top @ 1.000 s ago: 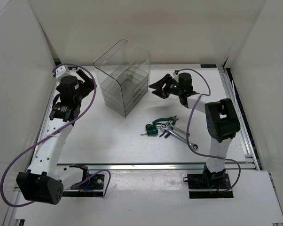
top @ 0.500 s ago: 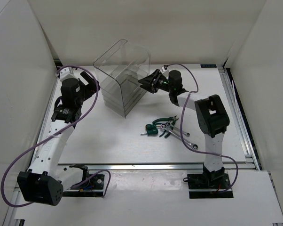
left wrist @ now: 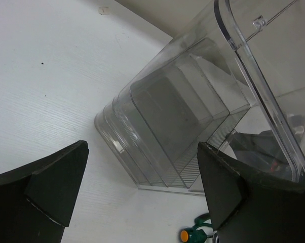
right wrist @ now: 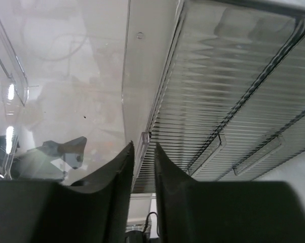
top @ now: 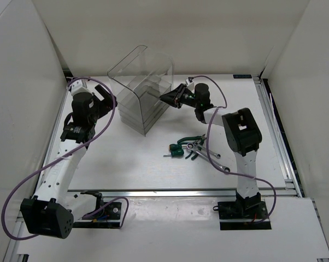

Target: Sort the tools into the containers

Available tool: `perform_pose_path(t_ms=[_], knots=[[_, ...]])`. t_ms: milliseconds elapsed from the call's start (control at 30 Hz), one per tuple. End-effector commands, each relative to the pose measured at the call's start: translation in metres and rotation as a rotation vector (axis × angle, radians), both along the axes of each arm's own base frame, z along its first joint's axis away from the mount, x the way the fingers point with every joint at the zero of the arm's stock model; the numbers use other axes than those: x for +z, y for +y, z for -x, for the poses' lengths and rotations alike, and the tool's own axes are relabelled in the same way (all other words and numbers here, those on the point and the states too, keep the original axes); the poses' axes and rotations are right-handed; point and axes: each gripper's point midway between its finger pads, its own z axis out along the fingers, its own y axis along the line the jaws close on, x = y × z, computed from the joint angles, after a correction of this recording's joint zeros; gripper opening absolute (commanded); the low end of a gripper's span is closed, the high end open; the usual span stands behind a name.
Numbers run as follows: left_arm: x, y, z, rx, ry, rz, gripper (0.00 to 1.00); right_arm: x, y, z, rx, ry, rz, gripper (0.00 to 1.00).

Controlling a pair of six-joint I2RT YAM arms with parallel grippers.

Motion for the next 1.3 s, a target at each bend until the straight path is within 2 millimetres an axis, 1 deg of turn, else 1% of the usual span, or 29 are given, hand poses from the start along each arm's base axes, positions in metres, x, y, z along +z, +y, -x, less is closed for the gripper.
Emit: perform_pose_path(t_ms=[0, 33, 67, 133, 167, 200, 233, 267, 300, 333, 367, 400, 433, 467, 567, 600, 667, 700, 733, 767, 800, 867, 900, 933, 1033, 1067, 1133, 1167, 1267], knots=[[0.004, -0.006, 0.003, -0.032, -0.016, 0.012, 0.99, 0.028, 0.013, 0.001, 0.026, -0.082, -0.067, 0.24], [0.005, -0.007, 0.004, -0.04, -0.024, 0.015, 0.99, 0.027, 0.013, 0.002, 0.029, -0.075, -0.069, 0.22], [0.005, -0.008, 0.005, -0.047, -0.026, 0.013, 0.98, 0.028, 0.013, 0.003, 0.031, -0.082, -0.073, 0.14], [0.004, -0.011, 0.007, -0.063, -0.032, 0.018, 0.94, 0.028, 0.013, 0.005, 0.032, -0.074, -0.079, 0.05], [0.003, -0.012, 0.006, -0.072, -0.034, 0.021, 0.88, 0.026, 0.012, 0.005, 0.031, -0.071, -0.078, 0.0], [0.001, -0.014, 0.008, -0.082, -0.031, 0.023, 0.86, 0.026, 0.011, 0.005, 0.029, -0.068, -0.079, 0.0], [0.004, -0.018, 0.008, -0.1, -0.042, 0.03, 0.82, 0.026, 0.01, 0.008, 0.032, -0.065, -0.078, 0.0], [0.004, -0.019, 0.009, -0.107, -0.046, 0.04, 0.82, 0.027, 0.01, 0.011, 0.035, -0.065, -0.078, 0.0], [0.004, -0.022, 0.01, -0.117, -0.048, 0.049, 0.82, 0.023, 0.008, 0.011, 0.03, -0.058, -0.072, 0.0], [0.003, -0.024, 0.012, -0.133, -0.049, 0.056, 0.83, 0.029, 0.006, 0.013, 0.029, -0.07, -0.077, 0.0], [0.004, -0.029, 0.013, -0.158, -0.054, 0.062, 0.86, 0.024, 0.003, 0.014, 0.024, -0.055, -0.073, 0.0], [0.007, -0.038, 0.016, -0.211, -0.061, 0.067, 0.88, 0.025, 0.002, 0.016, 0.023, -0.05, -0.074, 0.0], [0.009, -0.042, 0.016, -0.237, -0.071, 0.063, 0.91, 0.03, -0.001, 0.018, 0.02, -0.057, -0.077, 0.0], [0.013, -0.049, 0.02, -0.282, -0.083, 0.057, 0.93, 0.024, -0.002, 0.021, 0.019, -0.042, -0.07, 0.0], [0.021, -0.067, 0.028, -0.386, -0.126, 0.064, 0.94, 0.024, -0.005, 0.027, 0.016, -0.041, -0.064, 0.0], [0.026, -0.072, 0.03, -0.422, -0.158, 0.064, 0.94, 0.028, -0.007, 0.028, 0.016, -0.053, -0.064, 0.0], [0.026, -0.083, 0.037, -0.499, -0.182, 0.064, 0.98, 0.024, -0.012, 0.029, 0.012, -0.042, -0.059, 0.0], [0.036, -0.094, 0.044, -0.574, -0.23, 0.075, 0.98, 0.03, -0.013, 0.03, 0.012, -0.046, -0.064, 0.0], [0.035, -0.099, 0.049, -0.61, -0.243, 0.082, 0.99, 0.028, -0.016, 0.03, 0.007, -0.044, -0.06, 0.0], [0.032, -0.108, 0.057, -0.679, -0.239, 0.098, 0.99, 0.033, -0.017, 0.032, 0.007, -0.049, -0.062, 0.0], [0.041, -0.111, 0.058, -0.706, -0.283, 0.095, 0.99, 0.035, -0.018, 0.034, 0.009, -0.046, -0.061, 0.0], [0.04, -0.116, 0.061, -0.74, -0.279, 0.102, 0.99, 0.038, -0.025, 0.034, -0.005, -0.041, -0.056, 0.0], [0.039, -0.119, 0.063, -0.764, -0.274, 0.099, 0.99, 0.037, -0.025, 0.036, -0.005, -0.038, -0.052, 0.0], [0.038, -0.119, 0.064, -0.775, -0.269, 0.095, 0.99, 0.044, -0.03, 0.037, -0.016, -0.043, -0.053, 0.0], [0.037, -0.123, 0.071, -0.815, -0.278, 0.075, 0.99, 0.048, -0.034, 0.043, -0.027, -0.033, -0.044, 0.0], [0.033, -0.124, 0.073, -0.827, -0.272, 0.071, 0.99, 0.049, -0.038, 0.043, -0.034, -0.031, -0.04, 0.0], [0.035, -0.128, 0.081, -0.862, -0.301, 0.057, 0.99, 0.045, -0.039, 0.045, -0.039, -0.015, -0.021, 0.0], [0.032, -0.127, 0.083, -0.866, -0.303, 0.051, 0.99, 0.048, -0.039, 0.048, -0.036, -0.012, -0.019, 0.0], [0.032, -0.132, 0.092, -0.9, -0.327, 0.039, 0.99, 0.048, -0.042, 0.051, -0.039, 0.001, -0.009, 0.0]])
